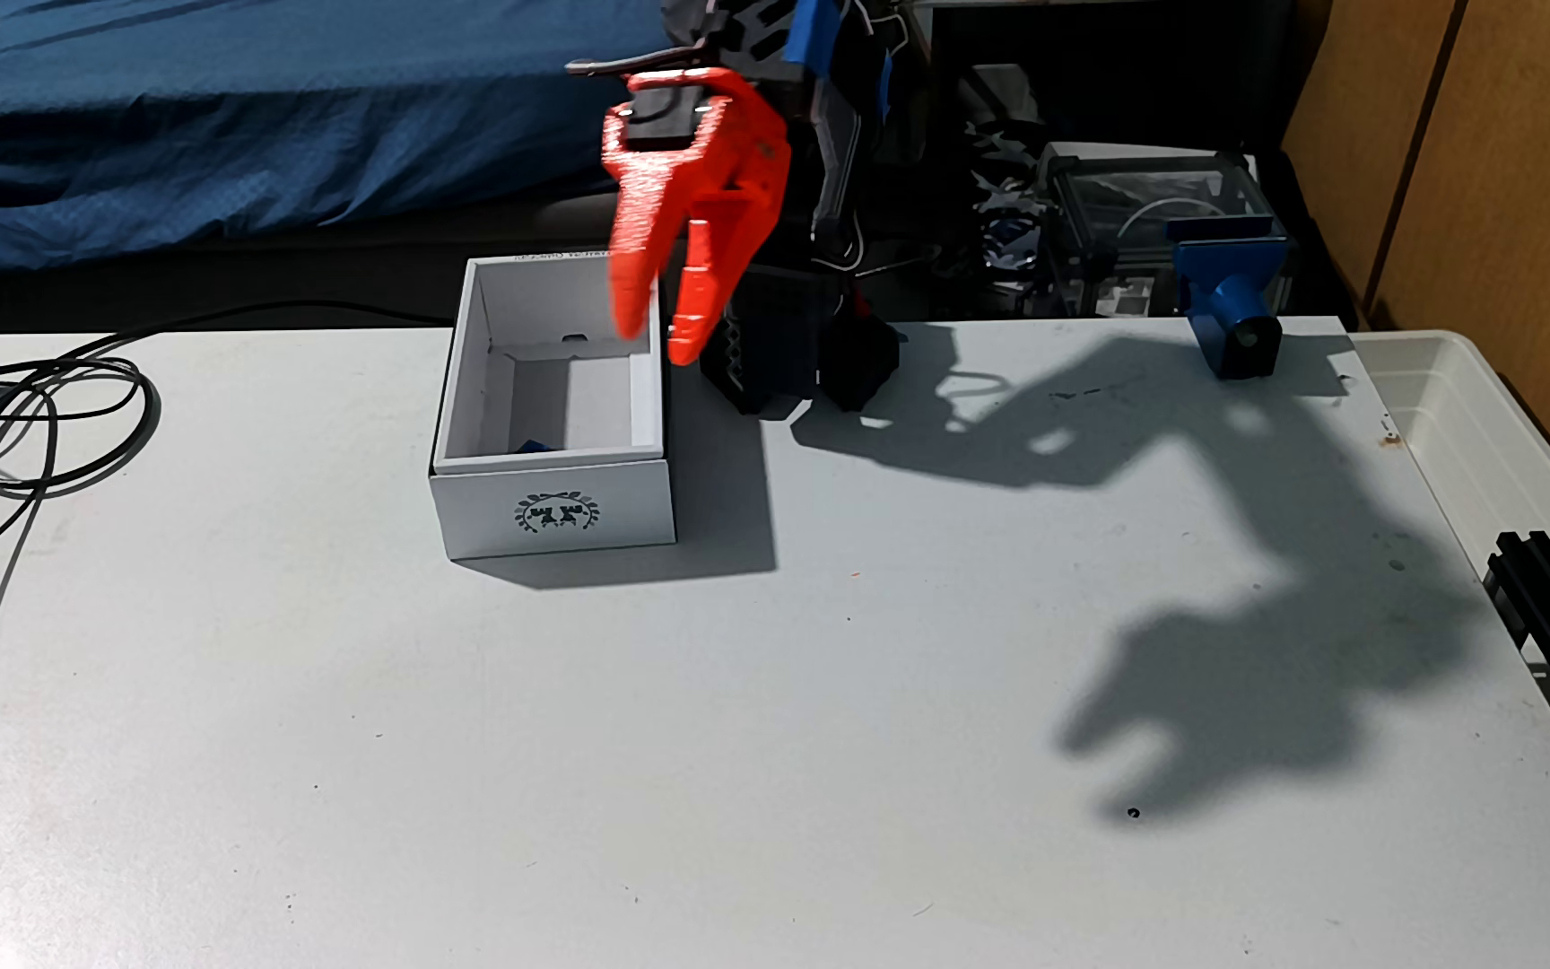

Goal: Grab the blue brick and place in box

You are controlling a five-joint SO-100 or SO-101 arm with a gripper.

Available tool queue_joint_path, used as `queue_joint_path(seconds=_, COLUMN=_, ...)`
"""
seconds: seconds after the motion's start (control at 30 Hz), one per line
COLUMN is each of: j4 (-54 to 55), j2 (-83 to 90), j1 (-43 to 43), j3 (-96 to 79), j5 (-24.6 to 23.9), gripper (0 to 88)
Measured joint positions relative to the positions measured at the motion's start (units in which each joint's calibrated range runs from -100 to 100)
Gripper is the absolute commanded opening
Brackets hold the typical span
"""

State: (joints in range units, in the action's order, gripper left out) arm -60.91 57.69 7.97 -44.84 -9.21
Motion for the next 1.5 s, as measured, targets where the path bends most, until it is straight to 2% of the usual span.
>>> queue_joint_path(seconds=0.13, j4=2.37, j2=0.08, j1=-3.47, j3=-3.04, j5=4.74, gripper=17.0)
queue_joint_path(seconds=0.37, j4=4.83, j2=3.63, j1=-5.76, j3=-7.60, j5=5.58, gripper=16.2)
queue_joint_path(seconds=0.6, j4=13.18, j2=23.56, j1=-7.38, j3=-23.25, j5=5.58, gripper=16.2)
queue_joint_path(seconds=0.8, j4=14.32, j2=40.29, j1=-10.85, j3=-34.96, j5=5.84, gripper=16.2)
queue_joint_path(seconds=0.97, j4=15.02, j2=41.64, j1=-12.03, j3=-39.43, j5=6.42, gripper=16.2)
queue_joint_path(seconds=1.2, j4=23.63, j2=41.72, j1=-12.92, j3=-50.34, j5=9.42, gripper=16.2)
queue_joint_path(seconds=1.5, j4=25.91, j2=41.72, j1=-12.69, j3=-54.63, j5=9.68, gripper=16.2)
